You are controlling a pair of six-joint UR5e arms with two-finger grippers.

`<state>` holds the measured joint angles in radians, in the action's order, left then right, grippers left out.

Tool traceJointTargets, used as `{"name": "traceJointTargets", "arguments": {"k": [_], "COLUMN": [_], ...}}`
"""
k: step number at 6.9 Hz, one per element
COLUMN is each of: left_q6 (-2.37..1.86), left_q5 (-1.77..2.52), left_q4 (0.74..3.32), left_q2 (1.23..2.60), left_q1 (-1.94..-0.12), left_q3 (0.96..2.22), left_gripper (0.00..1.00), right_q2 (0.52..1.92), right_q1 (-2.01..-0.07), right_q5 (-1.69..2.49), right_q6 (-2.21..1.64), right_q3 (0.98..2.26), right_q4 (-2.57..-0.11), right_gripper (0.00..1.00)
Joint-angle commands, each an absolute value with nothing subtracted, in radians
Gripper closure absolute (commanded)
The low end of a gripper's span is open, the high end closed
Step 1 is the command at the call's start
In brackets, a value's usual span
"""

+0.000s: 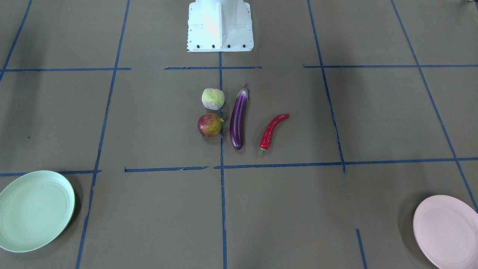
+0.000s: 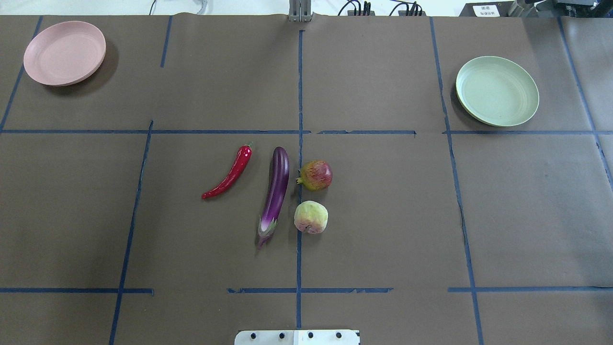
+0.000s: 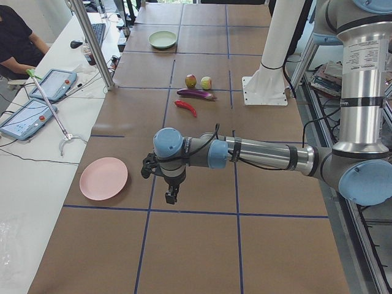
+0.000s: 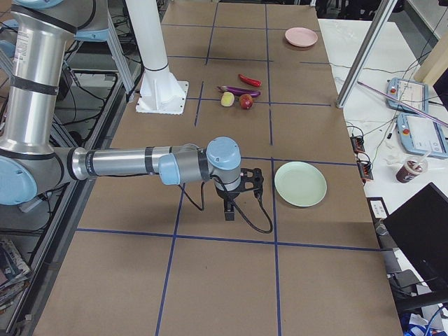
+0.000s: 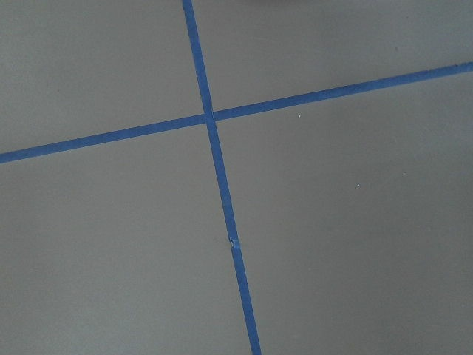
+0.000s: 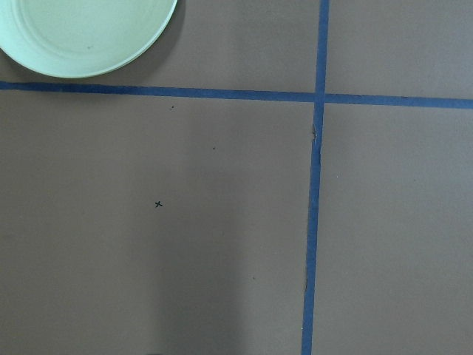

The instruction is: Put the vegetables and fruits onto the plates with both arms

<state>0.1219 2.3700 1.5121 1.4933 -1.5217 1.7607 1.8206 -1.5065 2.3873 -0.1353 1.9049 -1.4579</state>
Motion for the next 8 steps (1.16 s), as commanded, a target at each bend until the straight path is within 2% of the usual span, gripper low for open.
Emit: {"name": "traceJointTargets", "arguments": {"k": [1, 4, 6, 7, 8], "left_q6": [0.123, 0.123, 0.123, 0.123, 0.123], "left_q5": [2.370, 2.370, 2.370, 2.370, 2.372], "left_q4": [1.513, 1.513, 1.513, 1.513, 1.513], "left_q2": [1.480, 1.468, 1.465, 1.465, 1.465], "left_q1": [-1.522, -1.523, -1.522, -1.522, -1.522], "left_q3": [1.763, 1.769, 1.772, 1.775, 1.776], "left_gripper": [0.00, 0.00, 0.00, 0.00, 0.00], "right_q2": [1.821, 1.821, 1.816, 1.800, 1.720], "right_q1": [-1.505, -1.500, -1.427, -1.384, -1.318], "right_q5": [2.388, 2.390, 2.388, 2.388, 2.393], "right_q6": [-0.137, -0.138, -0.156, -0.193, -0.325], "right_q3": [1.904, 1.904, 1.907, 1.907, 1.908], "right_q4": [-1.451, -1.451, -1.401, -1.358, -1.358], "right_gripper": [0.00, 0.00, 0.00, 0.00, 0.00]}}
